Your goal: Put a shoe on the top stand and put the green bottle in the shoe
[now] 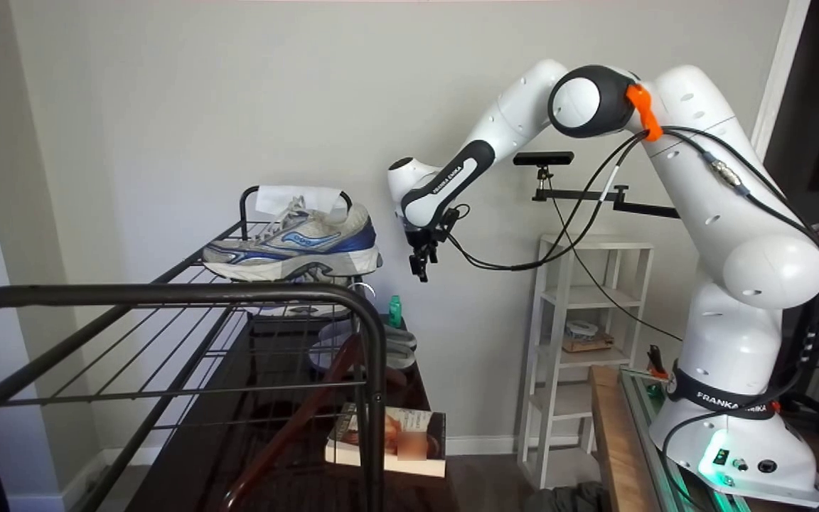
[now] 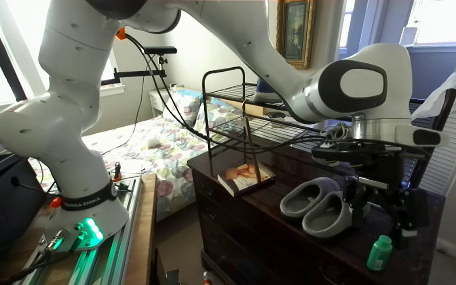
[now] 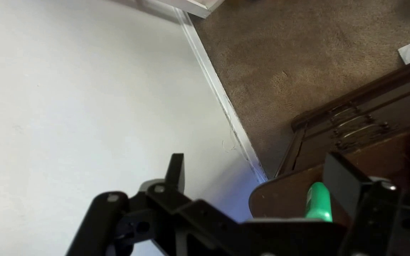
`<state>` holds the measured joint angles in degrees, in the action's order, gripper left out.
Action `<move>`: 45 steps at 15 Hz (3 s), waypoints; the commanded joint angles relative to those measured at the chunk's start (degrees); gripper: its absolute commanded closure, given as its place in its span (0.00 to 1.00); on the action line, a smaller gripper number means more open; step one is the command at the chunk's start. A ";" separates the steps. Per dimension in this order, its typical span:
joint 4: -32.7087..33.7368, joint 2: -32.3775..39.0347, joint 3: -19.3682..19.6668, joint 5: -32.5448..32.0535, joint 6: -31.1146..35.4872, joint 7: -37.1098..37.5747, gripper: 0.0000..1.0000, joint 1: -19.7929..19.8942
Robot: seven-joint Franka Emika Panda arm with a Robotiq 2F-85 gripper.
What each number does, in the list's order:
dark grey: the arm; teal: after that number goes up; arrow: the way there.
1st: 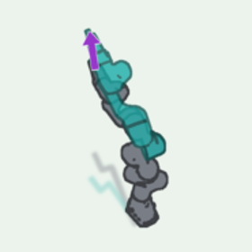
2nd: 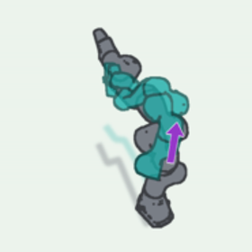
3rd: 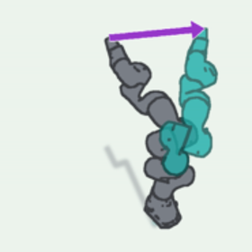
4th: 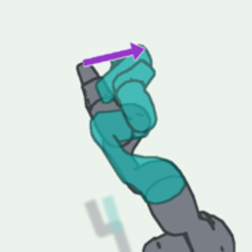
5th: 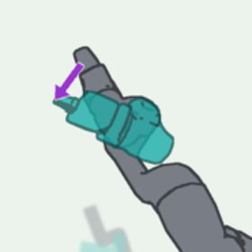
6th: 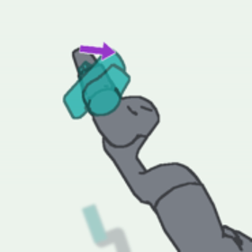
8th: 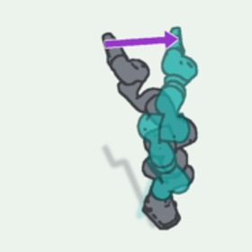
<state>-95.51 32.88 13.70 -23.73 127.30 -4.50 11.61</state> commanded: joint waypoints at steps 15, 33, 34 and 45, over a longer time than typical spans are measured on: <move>-3.13 3.50 -0.95 0.00 23.75 -4.83 0.00 1.10; 6.77 14.56 -6.38 8.61 21.60 -14.84 0.00 5.15; 7.11 14.90 -6.20 8.72 20.82 -14.43 0.00 4.99; 10.97 17.53 -8.40 13.00 18.63 -15.11 0.00 6.62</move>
<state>-87.72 48.61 6.17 -12.82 147.55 -18.55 17.31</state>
